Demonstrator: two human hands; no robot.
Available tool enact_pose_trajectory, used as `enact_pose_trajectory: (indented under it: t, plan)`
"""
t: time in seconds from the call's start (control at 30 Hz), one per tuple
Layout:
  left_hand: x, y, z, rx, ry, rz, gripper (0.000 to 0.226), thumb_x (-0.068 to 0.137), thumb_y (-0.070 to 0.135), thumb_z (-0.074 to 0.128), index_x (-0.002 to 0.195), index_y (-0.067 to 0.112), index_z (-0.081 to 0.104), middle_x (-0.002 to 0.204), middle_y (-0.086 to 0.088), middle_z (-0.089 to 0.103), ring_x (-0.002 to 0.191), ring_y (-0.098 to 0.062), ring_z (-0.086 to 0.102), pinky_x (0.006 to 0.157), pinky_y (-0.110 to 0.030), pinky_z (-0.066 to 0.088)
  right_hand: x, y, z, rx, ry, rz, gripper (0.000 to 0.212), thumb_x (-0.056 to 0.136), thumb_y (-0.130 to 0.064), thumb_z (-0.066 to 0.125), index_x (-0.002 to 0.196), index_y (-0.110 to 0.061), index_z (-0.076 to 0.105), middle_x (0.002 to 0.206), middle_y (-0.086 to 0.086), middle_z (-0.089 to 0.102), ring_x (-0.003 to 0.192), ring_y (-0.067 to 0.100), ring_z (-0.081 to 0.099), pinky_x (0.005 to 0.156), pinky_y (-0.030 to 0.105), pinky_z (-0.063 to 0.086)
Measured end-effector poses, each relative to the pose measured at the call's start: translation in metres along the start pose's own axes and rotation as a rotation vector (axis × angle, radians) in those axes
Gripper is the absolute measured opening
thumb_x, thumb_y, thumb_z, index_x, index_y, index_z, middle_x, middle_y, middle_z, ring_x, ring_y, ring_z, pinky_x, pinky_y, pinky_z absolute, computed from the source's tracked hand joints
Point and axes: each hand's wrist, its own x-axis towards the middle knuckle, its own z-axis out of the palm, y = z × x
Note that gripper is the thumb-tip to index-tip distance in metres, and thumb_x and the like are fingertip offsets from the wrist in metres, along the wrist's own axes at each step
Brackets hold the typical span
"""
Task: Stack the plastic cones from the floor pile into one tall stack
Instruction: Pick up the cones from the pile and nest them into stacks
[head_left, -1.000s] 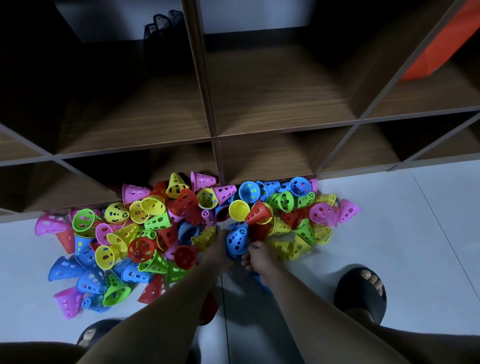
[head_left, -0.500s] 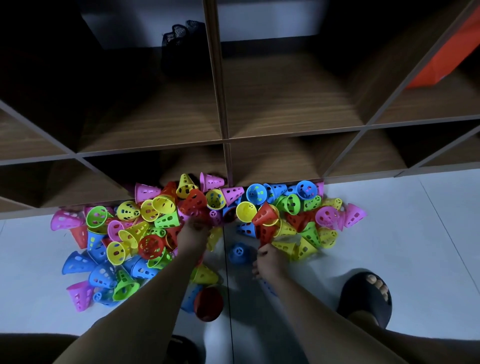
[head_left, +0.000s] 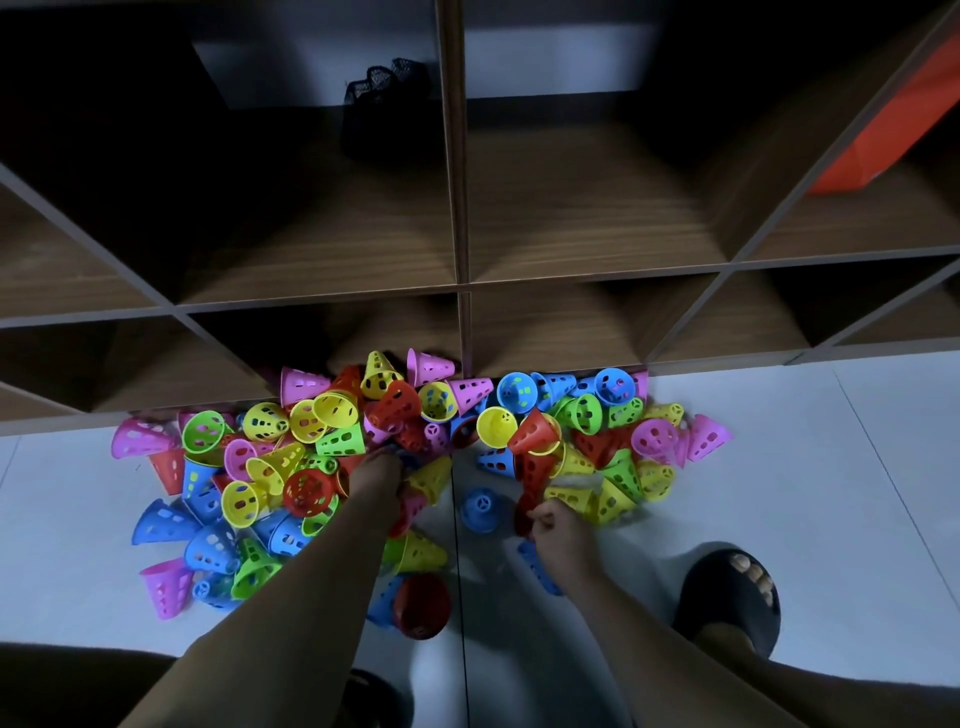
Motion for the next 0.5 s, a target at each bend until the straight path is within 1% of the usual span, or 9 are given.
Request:
enact_pose_trajectory:
  t: [0.03,0.07,0.1,0.13,0.2,0.3,0.4,0.5]
  plan:
    - [0.000,0.000,-0.001,-0.030,-0.004,-0.016,0.014,0.098,0.013,0.064,0.109,0.006,0.069,0.081,-0.007,0.066,0.067,-0.021,0.061,0.070,-0.042,0.061,-0.002,0.003,-0.002,-0.104,0.021,-0.046,0.012,0.098,-0.014,0.062,0.095,-0.026,0.065,0.097,-0.002,0.073,0.090,0.017,0.067,0.071,0.030,0.052]
    - [0.002,-0.001,-0.002,-0.052,0.004,-0.028,0.016,0.097,0.017,0.067,0.109,0.007,0.070,0.083,-0.007,0.068,0.070,-0.022,0.064,0.079,-0.045,0.063,-0.005,0.007,-0.005,-0.218,0.040,-0.086,0.007,0.098,-0.019,0.064,0.099,-0.026,0.066,0.099,-0.003,0.073,0.089,0.016,0.066,0.070,0.029,0.049]
    - [0.002,-0.001,-0.004,-0.074,0.015,-0.039,0.018,0.096,0.020,0.069,0.108,0.007,0.070,0.086,-0.008,0.069,0.074,-0.023,0.066,0.085,-0.047,0.064,-0.007,0.012,-0.006,-0.325,0.051,-0.119,0.006,0.097,-0.023,0.064,0.102,-0.026,0.065,0.101,-0.004,0.072,0.090,0.017,0.065,0.070,0.031,0.050]
    - [0.001,0.000,-0.007,-0.094,0.028,-0.047,0.019,0.094,0.023,0.072,0.107,0.008,0.070,0.089,-0.009,0.070,0.080,-0.026,0.069,0.087,-0.049,0.064,-0.010,0.017,-0.008,-0.415,0.052,-0.138,0.011,0.096,-0.028,0.065,0.106,-0.027,0.065,0.106,-0.005,0.069,0.094,0.019,0.065,0.073,0.032,0.052]
    - [0.001,-0.002,-0.011,-0.120,0.065,-0.040,0.025,0.091,0.030,0.080,0.106,0.013,0.071,0.097,-0.010,0.073,0.091,-0.031,0.073,0.085,-0.050,0.065,-0.016,0.028,-0.008,-0.541,0.027,-0.153,0.026,0.091,-0.039,0.066,0.116,-0.030,0.062,0.118,-0.007,0.062,0.105,0.021,0.064,0.079,0.035,0.053]
    - [-0.004,-0.007,-0.018,-0.127,0.105,0.049,0.023,0.087,0.035,0.085,0.101,0.019,0.077,0.102,-0.007,0.076,0.093,-0.031,0.073,0.076,-0.044,0.065,-0.023,0.040,-0.005,-0.602,-0.045,-0.126,0.048,0.085,-0.052,0.068,0.125,-0.031,0.055,0.127,-0.005,0.054,0.115,0.023,0.062,0.085,0.037,0.052]
    - [-0.018,-0.006,-0.024,-0.107,0.122,0.102,0.023,0.082,0.034,0.090,0.092,0.019,0.075,0.098,-0.005,0.073,0.091,-0.029,0.070,0.080,-0.048,0.066,-0.028,0.045,-0.003,-0.591,-0.108,-0.096,0.057,0.085,-0.050,0.071,0.134,-0.032,0.048,0.127,-0.002,0.057,0.115,0.025,0.063,0.089,0.037,0.052]
    - [-0.031,-0.005,-0.025,-0.132,0.097,0.154,0.028,0.080,0.029,0.092,0.095,0.013,0.075,0.098,-0.005,0.073,0.091,-0.027,0.069,0.085,-0.049,0.065,-0.029,0.048,-0.001,-0.632,-0.116,-0.092,0.061,0.086,-0.041,0.073,0.139,-0.034,0.043,0.121,-0.001,0.067,0.112,0.026,0.067,0.087,0.038,0.054]
